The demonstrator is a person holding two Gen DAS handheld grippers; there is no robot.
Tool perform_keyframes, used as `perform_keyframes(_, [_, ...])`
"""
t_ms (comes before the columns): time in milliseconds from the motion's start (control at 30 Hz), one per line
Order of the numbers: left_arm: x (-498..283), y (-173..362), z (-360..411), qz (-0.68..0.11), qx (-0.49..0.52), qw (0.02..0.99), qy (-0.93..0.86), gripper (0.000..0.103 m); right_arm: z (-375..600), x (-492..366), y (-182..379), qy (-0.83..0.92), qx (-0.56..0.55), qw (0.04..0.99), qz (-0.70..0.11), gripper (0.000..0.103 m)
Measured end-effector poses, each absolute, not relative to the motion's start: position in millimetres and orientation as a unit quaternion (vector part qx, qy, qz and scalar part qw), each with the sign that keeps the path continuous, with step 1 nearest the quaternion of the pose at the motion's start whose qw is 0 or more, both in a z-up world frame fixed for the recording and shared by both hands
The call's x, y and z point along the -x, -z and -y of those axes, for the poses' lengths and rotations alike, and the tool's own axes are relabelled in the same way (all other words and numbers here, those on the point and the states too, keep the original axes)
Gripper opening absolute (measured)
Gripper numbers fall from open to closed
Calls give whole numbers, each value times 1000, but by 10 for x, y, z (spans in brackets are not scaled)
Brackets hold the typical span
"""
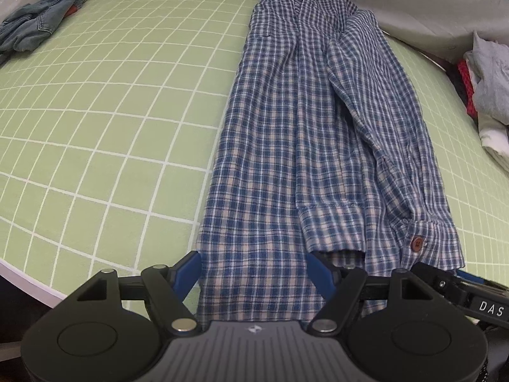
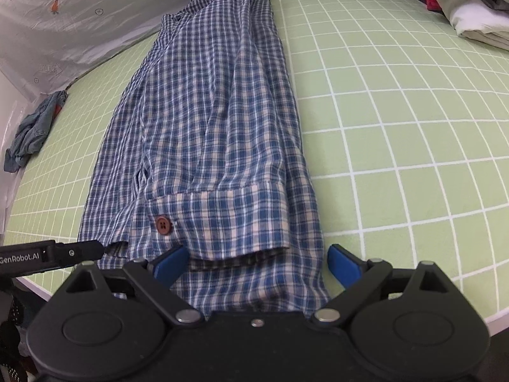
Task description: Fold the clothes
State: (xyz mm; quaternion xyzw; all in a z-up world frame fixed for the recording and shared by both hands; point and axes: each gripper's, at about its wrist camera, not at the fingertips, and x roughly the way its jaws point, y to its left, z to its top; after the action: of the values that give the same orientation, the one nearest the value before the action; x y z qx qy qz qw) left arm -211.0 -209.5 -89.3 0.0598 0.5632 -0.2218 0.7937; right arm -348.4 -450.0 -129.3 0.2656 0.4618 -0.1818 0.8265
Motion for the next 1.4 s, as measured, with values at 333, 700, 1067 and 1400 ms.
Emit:
perform_keyframes(333, [2202,965,1982,-579,-72,773,250,73,4240,3482,1312,200,-212,817,-498,99])
perform_keyframes(700, [2194,929,2017,-588,-35,739,326,10,4201,3482,1214,181,-224,822,-492,43])
perform_keyframes(1067, [1815,426,1872,-576,175,711,364,7,4673,3657,780,171,-366,824,-396,10])
perform_keyframes(1400, [1235,121,2028,-530,245,730,355,7,4981,3256,314,166,-370,855,-323,10])
